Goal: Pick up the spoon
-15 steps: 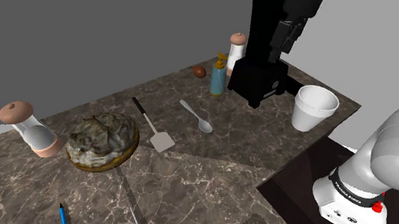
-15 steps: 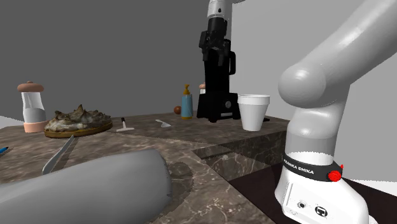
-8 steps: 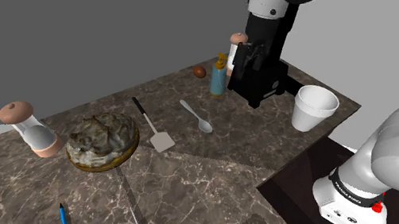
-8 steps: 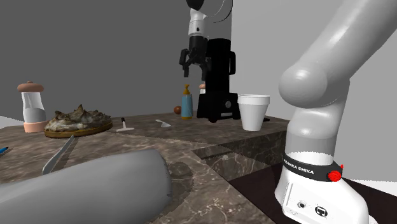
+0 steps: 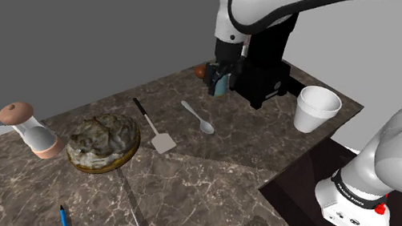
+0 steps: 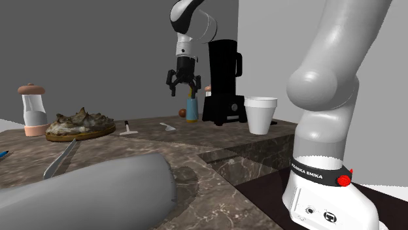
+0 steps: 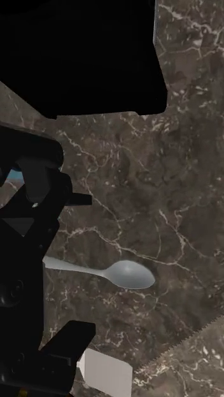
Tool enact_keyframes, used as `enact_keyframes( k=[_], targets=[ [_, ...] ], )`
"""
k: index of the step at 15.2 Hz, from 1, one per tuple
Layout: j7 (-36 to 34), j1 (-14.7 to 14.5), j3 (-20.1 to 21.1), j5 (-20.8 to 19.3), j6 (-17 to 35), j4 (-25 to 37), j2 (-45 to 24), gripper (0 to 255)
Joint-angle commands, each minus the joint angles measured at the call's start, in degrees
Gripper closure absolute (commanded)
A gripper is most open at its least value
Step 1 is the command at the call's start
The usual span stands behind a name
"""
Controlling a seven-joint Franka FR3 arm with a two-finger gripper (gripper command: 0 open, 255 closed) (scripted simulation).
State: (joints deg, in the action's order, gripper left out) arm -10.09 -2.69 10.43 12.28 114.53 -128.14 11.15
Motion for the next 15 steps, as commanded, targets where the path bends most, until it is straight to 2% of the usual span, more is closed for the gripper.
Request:
enact_keyframes(
  k=[1, 8, 15],
  targets=[
    [-2.36, -0.31, 0.98, -0.14, 1.89, 2.81, -5.07, 0],
    [-9.16, -1.86, 2.39, -1.42, 6.47, 11.87, -20.31, 0],
    [-8.58, -2.1, 2.35, -1.54, 11.33, 9.8, -23.17, 0]
  ],
)
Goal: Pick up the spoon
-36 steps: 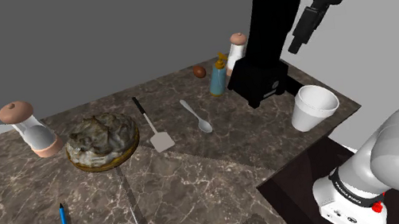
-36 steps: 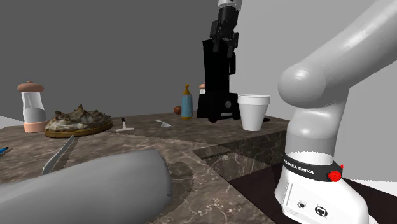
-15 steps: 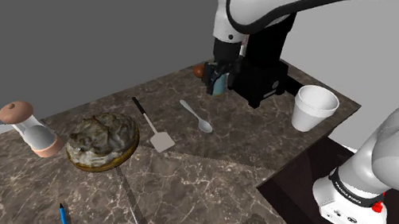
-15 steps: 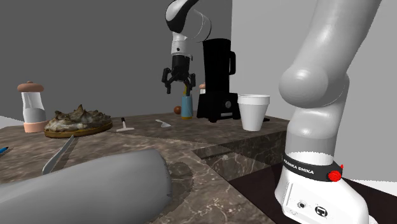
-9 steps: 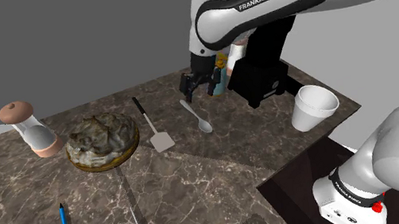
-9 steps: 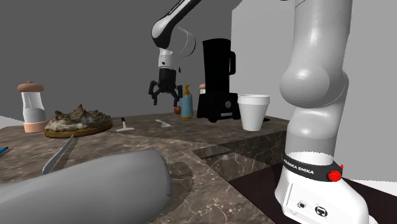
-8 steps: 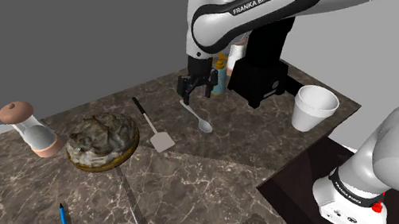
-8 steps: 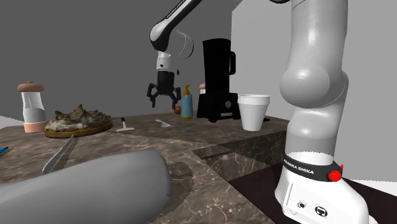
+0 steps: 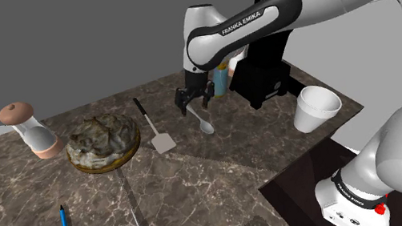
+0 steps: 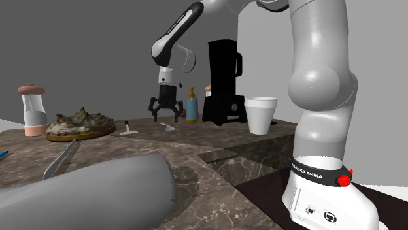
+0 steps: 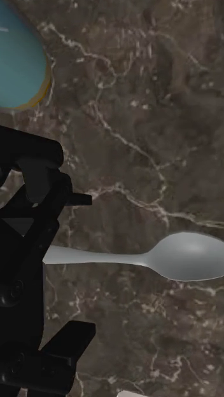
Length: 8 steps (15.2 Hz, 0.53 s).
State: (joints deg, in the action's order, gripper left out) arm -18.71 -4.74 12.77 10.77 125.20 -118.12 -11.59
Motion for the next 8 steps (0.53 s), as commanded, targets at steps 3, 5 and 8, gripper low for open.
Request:
enact_keyframes(
  k=[3, 5, 8],
  targets=[
    [0.03, -0.11, 0.04, -0.02, 1.13, -0.48, -0.62, 255],
    [0.07, -0.09, 0.03, -0.01, 1.15, -0.52, -0.61, 255],
    [0.08, -0.1, 0.03, -0.01, 1.28, -0.58, -0.68, 255]
  ],
)
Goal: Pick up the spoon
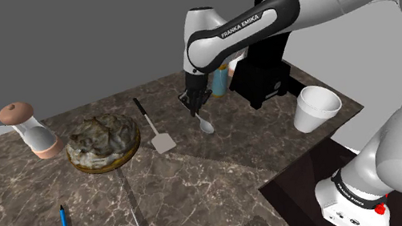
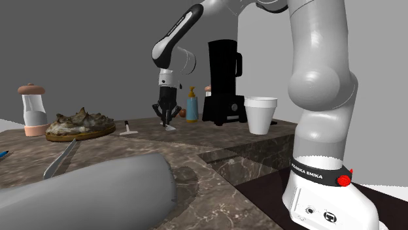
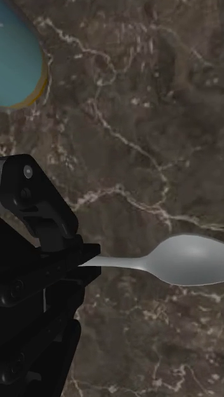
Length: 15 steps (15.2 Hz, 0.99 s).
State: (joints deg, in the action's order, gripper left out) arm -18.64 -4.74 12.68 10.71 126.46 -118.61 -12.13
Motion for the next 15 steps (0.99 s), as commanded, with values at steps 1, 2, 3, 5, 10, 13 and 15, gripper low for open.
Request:
enact_keyframes(
  k=[1, 2, 3, 5, 10, 13, 15],
  targets=[
    [0.02, -0.08, 0.11, 0.06, 0.01, -0.12, -0.1, 255],
    [0.03, -0.08, 0.1, 0.04, -0.01, -0.05, -0.16, 255],
    [0.07, -0.05, 0.09, 0.05, -0.02, -0.07, -0.13, 255],
    [-0.07, -0.04, 0.09, 0.05, -0.89, 0.37, 0.3, 255],
    [-0.47, 0.12, 0.1, 0.14, -4.35, 1.82, 2.37, 255],
    [-0.72, 0.2, 0.1, 0.18, -6.46, 2.83, 3.49, 255],
    [-0.9, 0.26, 0.09, 0.2, -7.87, 3.57, 4.18, 255]
  ],
)
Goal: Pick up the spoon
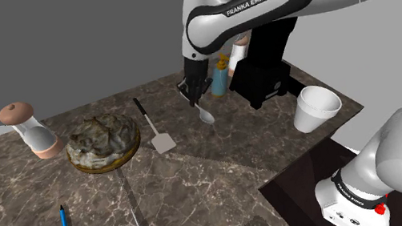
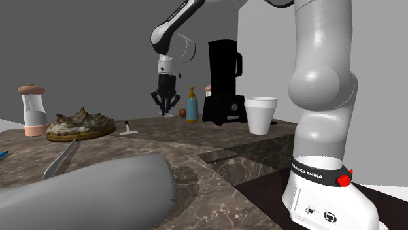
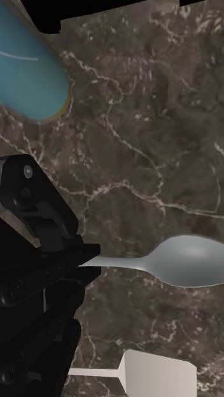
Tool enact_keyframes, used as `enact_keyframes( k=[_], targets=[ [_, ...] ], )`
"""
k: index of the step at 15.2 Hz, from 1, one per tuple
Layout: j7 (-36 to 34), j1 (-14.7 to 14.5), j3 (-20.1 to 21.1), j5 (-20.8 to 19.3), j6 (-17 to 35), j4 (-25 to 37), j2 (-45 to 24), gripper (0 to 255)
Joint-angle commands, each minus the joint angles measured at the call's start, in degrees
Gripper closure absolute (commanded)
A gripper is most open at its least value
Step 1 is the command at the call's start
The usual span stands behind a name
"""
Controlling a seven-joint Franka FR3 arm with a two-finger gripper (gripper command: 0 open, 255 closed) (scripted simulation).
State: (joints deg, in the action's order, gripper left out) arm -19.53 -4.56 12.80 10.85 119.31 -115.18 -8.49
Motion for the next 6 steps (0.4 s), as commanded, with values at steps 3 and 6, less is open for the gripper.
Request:
enact_keyframes(
  k=[3, 6],
  targets=[
    [-0.27, 0.15, -0.05, 0.08, -2.84, 1.34, 1.5, 255],
    [-0.37, 0.18, -0.05, 0.08, -3.66, 1.83, 1.84, 255]
  ],
)
